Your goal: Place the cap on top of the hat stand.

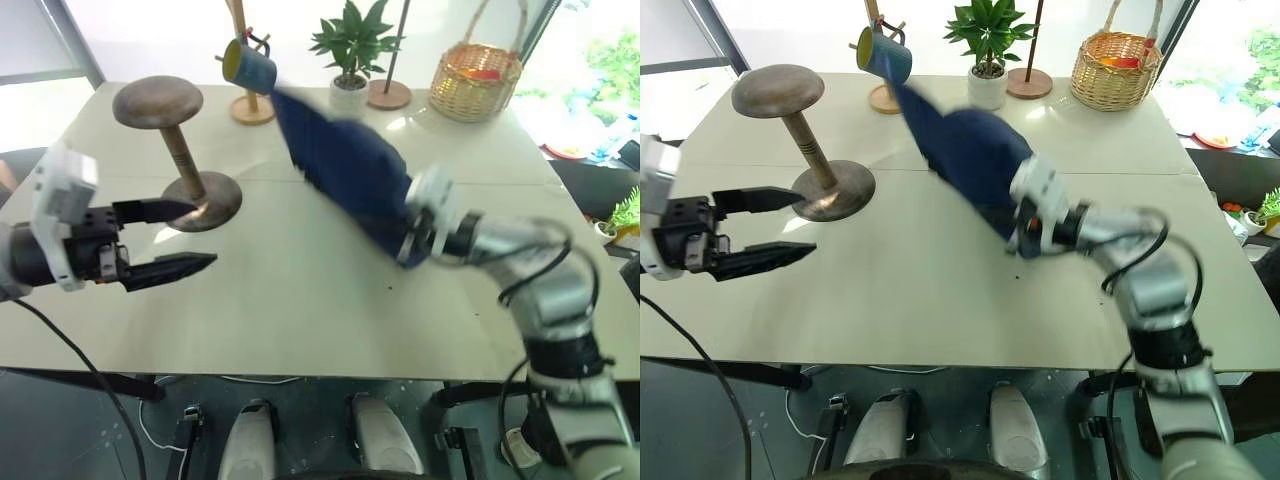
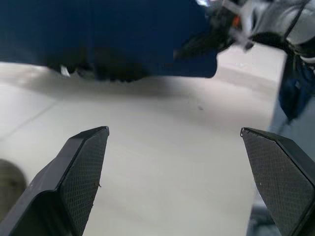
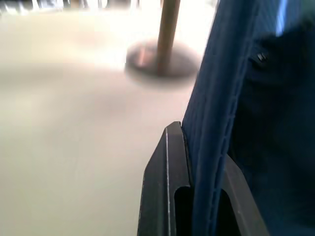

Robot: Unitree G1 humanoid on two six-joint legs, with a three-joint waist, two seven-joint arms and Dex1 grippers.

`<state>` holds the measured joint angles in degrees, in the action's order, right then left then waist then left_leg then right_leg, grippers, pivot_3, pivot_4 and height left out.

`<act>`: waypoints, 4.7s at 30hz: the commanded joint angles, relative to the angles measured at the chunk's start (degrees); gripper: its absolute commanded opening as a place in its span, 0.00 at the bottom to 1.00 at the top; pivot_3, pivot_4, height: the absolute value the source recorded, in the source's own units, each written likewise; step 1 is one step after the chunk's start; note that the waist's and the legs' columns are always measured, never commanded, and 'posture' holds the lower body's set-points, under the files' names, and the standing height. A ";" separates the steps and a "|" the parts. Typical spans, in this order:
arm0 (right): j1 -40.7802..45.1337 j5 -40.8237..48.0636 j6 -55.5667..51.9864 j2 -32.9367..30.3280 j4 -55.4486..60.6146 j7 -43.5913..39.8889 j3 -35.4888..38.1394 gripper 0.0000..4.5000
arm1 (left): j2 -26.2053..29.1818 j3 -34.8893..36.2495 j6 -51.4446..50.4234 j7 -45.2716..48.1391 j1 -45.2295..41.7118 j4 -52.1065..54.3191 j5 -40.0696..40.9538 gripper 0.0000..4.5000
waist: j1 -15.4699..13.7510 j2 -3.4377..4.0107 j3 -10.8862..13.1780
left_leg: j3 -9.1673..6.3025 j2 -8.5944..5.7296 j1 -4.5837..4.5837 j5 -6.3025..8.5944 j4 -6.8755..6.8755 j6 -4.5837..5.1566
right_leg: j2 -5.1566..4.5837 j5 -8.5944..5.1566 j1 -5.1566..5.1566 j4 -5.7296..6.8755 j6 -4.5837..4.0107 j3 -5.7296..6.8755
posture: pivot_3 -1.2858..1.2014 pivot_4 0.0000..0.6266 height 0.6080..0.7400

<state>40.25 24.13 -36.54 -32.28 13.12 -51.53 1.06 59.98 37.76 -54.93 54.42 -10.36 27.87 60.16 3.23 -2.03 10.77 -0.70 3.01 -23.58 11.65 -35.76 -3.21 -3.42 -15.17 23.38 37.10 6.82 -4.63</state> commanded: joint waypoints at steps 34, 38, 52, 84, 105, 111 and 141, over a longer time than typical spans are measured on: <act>62.54 -41.15 81.20 27.85 -79.85 18.29 -19.78 0.01 | -1.55 49.70 -2.05 -24.74 27.53 1.99 27.01 1.00 | 4.09 0.12 0.10 | 0.06 -0.02 -0.70 0.00 0.72 -0.07 | -0.08 -0.12 1.16 0.09 -0.29 0.03 | 0.52 0.24 0.98; 58.25 -44.45 87.71 28.33 -78.31 18.76 -22.45 0.01 | -1.05 50.17 -1.47 -23.63 28.71 0.45 26.31 1.00 | 4.14 0.10 0.09 | 0.06 -0.02 -0.71 0.00 0.70 -0.08 | -0.08 -0.13 1.16 0.09 -0.31 0.04 | 0.52 0.24 0.98; 42.90 -61.00 96.07 26.68 -73.28 29.78 -34.09 0.01 | -1.15 61.14 -4.10 -20.24 38.80 -0.87 30.23 1.00 | 4.13 0.07 0.07 | 0.03 -0.02 -0.70 -0.04 0.66 -0.12 | -0.07 -0.10 1.16 0.18 -0.34 0.03 | 0.52 0.24 0.98; 42.51 -53.24 88.75 25.69 -73.42 22.65 -31.11 0.80 | 1.12 56.28 -0.88 -16.07 38.90 -4.74 23.24 1.00 | 4.19 0.08 0.07 | -0.01 0.00 -0.54 -0.04 0.67 -0.13 | 0.00 -0.10 1.06 0.25 -0.36 0.03 | 0.52 0.24 0.98; 36.04 -32.77 68.32 30.56 -67.19 -2.73 -20.28 0.01 | 1.30 57.98 -2.24 -15.54 38.23 -4.46 22.78 1.00 | 3.99 0.08 0.08 | -0.03 0.01 -0.52 -0.05 0.65 -0.13 | 0.00 -0.09 0.99 0.26 -0.36 0.08 | 0.52 0.24 0.98; 34.94 -31.15 63.99 31.11 -64.59 -3.73 -19.02 0.01 | 1.70 57.39 -1.96 -15.44 37.65 -4.87 22.32 1.00 | 3.99 0.09 0.08 | -0.03 0.01 -0.52 -0.04 0.65 -0.13 | 0.00 -0.10 1.00 0.25 -0.36 0.08 | 0.52 0.24 0.98; 36.05 -18.48 43.37 5.45 -54.37 -34.53 -12.84 0.90 | 2.35 59.35 0.15 0.34 45.01 -6.94 2.64 1.00 | 4.15 0.12 0.10 | 0.00 -0.01 -0.56 -0.04 0.65 -0.13 | 0.00 -0.11 1.05 0.20 -0.38 0.07 | 0.52 0.24 0.98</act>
<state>72.26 2.18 12.85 -25.08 -40.42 -81.07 -14.41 62.75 93.66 -56.79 51.96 33.52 21.26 66.33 7.38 -1.91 10.88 -0.67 3.01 -24.14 11.60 -35.08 -3.34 -3.42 -15.28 24.47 37.30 6.45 -4.57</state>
